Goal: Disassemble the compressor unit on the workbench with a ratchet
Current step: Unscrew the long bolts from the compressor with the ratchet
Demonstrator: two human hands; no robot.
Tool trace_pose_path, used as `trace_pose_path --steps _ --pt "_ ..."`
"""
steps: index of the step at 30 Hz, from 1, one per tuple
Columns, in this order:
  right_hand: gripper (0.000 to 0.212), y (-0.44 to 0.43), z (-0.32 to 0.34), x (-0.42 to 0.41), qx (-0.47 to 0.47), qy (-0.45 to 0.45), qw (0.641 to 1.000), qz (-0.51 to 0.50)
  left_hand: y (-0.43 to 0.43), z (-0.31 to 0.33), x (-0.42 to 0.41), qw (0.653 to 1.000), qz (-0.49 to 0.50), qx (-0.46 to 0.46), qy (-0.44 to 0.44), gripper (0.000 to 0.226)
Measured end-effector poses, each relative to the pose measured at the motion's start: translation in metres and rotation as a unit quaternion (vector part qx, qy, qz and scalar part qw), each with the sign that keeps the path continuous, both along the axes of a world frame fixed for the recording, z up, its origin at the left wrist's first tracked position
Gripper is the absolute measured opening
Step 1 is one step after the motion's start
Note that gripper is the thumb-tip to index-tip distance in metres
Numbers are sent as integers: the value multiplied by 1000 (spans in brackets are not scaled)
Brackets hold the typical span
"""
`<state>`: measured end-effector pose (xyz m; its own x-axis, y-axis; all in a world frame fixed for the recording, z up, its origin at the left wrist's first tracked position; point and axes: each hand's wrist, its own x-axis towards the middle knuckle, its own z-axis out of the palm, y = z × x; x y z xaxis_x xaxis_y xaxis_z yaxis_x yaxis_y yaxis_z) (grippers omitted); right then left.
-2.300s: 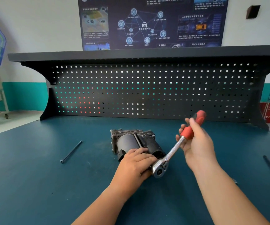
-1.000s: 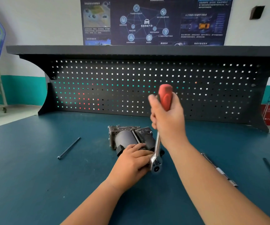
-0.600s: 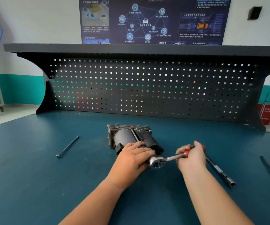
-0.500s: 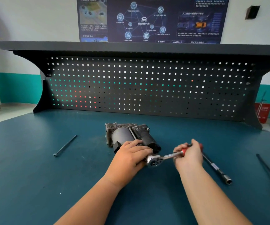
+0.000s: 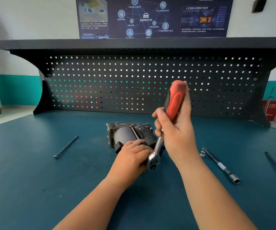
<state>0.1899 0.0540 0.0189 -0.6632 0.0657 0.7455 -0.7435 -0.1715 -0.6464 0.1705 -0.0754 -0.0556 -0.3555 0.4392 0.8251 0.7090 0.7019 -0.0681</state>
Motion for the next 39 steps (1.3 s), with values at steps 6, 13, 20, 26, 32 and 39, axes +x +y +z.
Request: trace_pose_path --steps 6,13,20,26,32,39 --pt "56 22 -4 -21 -207 -127 970 25 -5 2 4 1000 -24 -7 -5 34" --pt "22 37 -40 -34 -504 -375 776 57 -3 4 5 1000 -3 -9 -9 24" --pt "7 29 -18 -32 -376 -248 893 25 -3 3 4 1000 -24 -2 -3 22" --pt "40 13 -1 -21 -196 -123 973 -5 -9 8 5 997 -69 -5 -31 25" --pt "50 1 14 -19 -54 -90 993 45 -9 13 7 998 -57 -13 -9 19" --pt "24 4 15 -24 -127 -131 982 45 -5 8 6 997 -50 33 -47 18"
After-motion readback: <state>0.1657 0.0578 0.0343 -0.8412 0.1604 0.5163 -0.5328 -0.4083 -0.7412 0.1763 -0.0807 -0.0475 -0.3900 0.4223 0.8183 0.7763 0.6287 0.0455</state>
